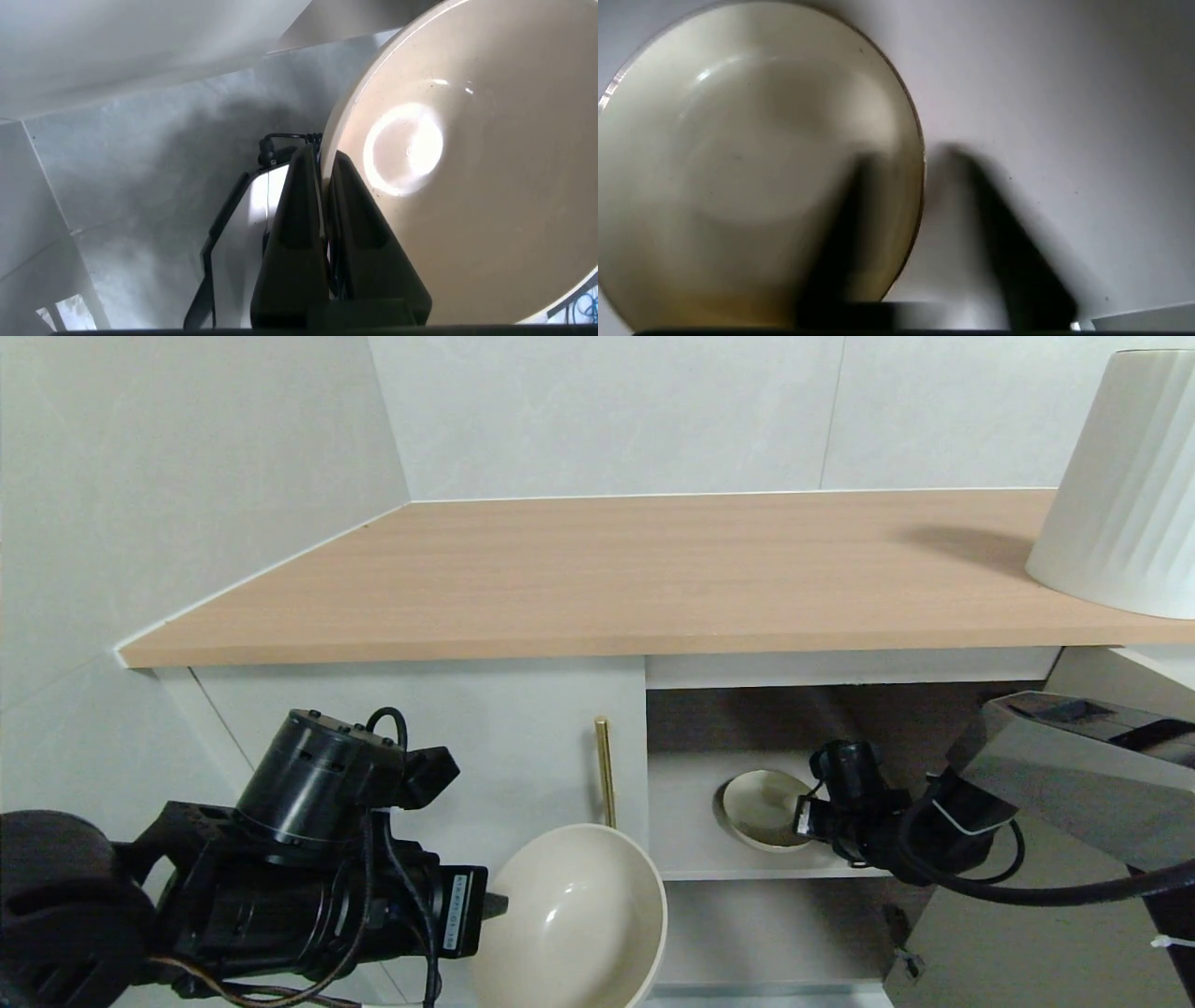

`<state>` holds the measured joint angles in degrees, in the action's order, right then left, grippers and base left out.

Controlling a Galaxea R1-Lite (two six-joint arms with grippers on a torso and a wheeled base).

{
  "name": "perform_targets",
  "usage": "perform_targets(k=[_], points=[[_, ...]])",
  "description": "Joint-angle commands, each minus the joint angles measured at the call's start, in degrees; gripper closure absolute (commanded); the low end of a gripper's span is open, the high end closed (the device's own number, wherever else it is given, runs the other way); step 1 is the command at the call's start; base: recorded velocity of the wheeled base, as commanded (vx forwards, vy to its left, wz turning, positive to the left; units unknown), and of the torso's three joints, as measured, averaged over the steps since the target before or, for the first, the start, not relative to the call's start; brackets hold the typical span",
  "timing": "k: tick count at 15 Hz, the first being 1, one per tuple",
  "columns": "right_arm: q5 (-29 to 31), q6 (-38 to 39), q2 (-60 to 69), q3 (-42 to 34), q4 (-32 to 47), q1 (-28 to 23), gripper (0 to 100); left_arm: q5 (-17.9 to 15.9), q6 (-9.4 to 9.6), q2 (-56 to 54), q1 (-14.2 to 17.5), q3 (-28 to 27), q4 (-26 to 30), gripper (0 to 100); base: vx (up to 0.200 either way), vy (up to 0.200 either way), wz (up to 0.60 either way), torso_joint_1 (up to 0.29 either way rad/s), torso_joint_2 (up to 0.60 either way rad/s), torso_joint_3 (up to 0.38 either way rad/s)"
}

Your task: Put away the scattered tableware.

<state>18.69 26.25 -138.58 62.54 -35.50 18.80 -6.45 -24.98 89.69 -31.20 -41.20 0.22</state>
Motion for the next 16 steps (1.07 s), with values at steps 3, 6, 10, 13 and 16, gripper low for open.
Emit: perform_targets(k=[3,6,10,13,16], points=[[-0.67,0.03,5.60,-4.79,-0.01,0.63,0,2.85,-2.44,2.95,-0.01,-0.02,-1.80,100,0.000,0.000,0.00,0.000,0.00,0.000],[-9.55,-4.63,19.05,-15.34,4.39,3.26,0,9.96,-8.86,8.31,-3.08,-0.54,-6.90,100,0.000,0.000,0.00,0.000,0.00,0.000],[-18.51,-5.59,35.40,-20.00,16.25,10.91,0,14.89,-11.67,13.23,-9.32,-0.98,-6.90,100,0.000,0.000,0.00,0.000,0.00,0.000],[-23.96,-5.68,45.51,-20.44,26.97,18.73,0,15.33,-13.43,15.96,-12.13,-1.95,-6.64,100,0.000,0.000,0.00,0.000,0.00,0.000],[-23.96,-5.68,46.65,-20.97,28.47,23.65,0,15.24,-13.43,16.84,-13.54,-2.04,-6.55,100,0.000,0.000,0.00,0.000,0.00,0.000]])
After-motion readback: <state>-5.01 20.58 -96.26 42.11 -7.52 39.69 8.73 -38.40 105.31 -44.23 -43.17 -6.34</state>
